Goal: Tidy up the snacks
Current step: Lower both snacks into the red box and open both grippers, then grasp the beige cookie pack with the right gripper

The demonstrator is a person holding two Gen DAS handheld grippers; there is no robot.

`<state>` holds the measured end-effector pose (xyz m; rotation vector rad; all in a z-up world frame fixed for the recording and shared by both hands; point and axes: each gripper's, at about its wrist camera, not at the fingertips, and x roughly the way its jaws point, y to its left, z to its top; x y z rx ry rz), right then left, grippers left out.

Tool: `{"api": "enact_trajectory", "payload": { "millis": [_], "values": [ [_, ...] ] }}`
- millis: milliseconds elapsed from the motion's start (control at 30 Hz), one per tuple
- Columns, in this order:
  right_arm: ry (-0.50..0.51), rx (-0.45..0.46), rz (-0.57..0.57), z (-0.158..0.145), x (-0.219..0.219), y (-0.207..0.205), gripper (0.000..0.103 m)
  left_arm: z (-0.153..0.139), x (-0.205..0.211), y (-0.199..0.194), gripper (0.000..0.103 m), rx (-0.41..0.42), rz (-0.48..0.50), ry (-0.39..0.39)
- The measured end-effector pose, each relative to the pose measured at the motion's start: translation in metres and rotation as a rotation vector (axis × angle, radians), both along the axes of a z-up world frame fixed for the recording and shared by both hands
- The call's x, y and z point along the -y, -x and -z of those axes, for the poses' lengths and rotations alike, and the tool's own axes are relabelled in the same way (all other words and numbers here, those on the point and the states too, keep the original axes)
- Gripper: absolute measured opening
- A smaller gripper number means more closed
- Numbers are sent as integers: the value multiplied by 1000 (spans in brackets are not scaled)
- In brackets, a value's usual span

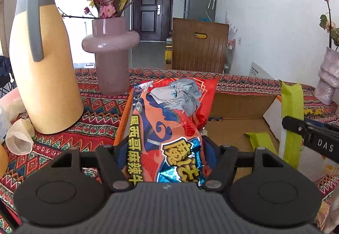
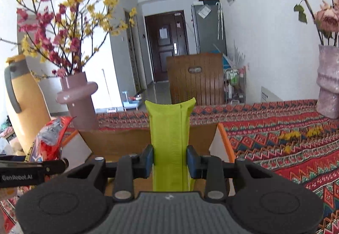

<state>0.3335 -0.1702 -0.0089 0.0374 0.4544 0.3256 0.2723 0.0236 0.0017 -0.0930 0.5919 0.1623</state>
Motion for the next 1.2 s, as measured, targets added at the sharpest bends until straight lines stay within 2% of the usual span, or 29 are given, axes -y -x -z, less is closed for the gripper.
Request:
{"api": "enact_trajectory", "payload": {
  "millis": [367, 467, 533, 567, 633, 667, 733, 767, 1200],
  "values": [
    [27, -54, -18, 9, -5, 4, 34, 2, 0, 4, 73, 15, 8, 5],
    [25, -49, -21, 7, -5, 9, 35, -2, -1, 8, 86, 39, -2, 8],
    [17, -43, -15, 4, -3, 11, 57, -3, -1, 10, 92, 47, -15, 4],
    [16, -36, -5, 3, -3, 13, 62, -3, -1, 11, 93, 50, -13, 9],
    [9, -25, 10, 0, 1, 16, 75, -5, -1, 15, 103, 62, -10, 16],
    [3, -20, 13, -1, 3, 17, 78, -5, -1, 16, 103, 75, -15, 14],
    [-11, -7, 22, -3, 7, 19, 98, -7, 0, 20, 103, 93, -19, 10],
    [-17, 0, 27, -4, 8, 20, 103, -8, -1, 20, 103, 96, -22, 12],
    [-25, 26, 34, -11, 11, 26, 103, -18, -2, 28, 103, 125, -33, 28]
  ]
}}
